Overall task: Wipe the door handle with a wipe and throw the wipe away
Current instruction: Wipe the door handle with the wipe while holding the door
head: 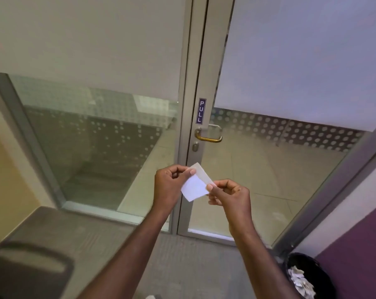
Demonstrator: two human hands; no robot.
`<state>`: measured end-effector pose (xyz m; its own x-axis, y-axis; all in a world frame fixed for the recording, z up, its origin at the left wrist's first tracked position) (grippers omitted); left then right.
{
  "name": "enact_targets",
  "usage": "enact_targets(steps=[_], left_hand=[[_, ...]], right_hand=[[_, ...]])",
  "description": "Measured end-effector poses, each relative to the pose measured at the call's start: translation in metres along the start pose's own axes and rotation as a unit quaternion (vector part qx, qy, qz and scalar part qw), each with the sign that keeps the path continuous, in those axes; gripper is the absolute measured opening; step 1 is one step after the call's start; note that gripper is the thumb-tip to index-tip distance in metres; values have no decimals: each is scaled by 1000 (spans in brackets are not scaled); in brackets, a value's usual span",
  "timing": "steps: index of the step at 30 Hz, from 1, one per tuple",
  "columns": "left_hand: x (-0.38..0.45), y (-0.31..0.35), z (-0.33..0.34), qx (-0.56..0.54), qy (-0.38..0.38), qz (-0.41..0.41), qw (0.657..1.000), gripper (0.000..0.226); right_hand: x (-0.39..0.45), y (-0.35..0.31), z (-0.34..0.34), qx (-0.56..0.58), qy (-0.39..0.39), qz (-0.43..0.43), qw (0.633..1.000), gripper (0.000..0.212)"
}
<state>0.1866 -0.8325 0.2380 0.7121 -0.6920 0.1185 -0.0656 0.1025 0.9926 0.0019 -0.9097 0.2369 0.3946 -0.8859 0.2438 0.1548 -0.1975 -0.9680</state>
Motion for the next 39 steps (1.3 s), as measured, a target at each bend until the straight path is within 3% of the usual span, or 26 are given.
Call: enact_targets(steps=[9,17,25,32,34,36,39], left_hand=[[208,-22,67,122,-146,28,981,6],[296,-55,118,243,-109,33,963,14],[320,-83,144,297,-47,-14,953,19],[336,-86,156,357,4,27,934,27],[338,-90,159,369,9,32,929,27],[339,-91,160,388,18,46,920,26],[339,-89,161,415,27,56,908,26]], right_hand=[[168,55,10,-61,121,18,991,2],[287,81,-17,-202,164,-5,966,9],[358,104,-19,-387,80,-24,918,6],[386,116,-23,-431,39,-50,900,9],[383,115,-23,-441,40,-85,893,20],[374,113,-19,-468,24,-144,872,31],[359,111,3,-539,-50,-247,804,31]])
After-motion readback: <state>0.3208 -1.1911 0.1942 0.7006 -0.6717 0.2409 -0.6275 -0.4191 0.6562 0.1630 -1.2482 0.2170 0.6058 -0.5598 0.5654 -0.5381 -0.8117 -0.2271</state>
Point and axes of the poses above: each hand's wrist, its own x-axis towards the middle knuckle, its own z-axis out of the palm, y = z × x, the point moved 7 cm from there along x, towards the middle knuckle, and after that the axes turned 7 degrees about -z, right-handed, at the moved point
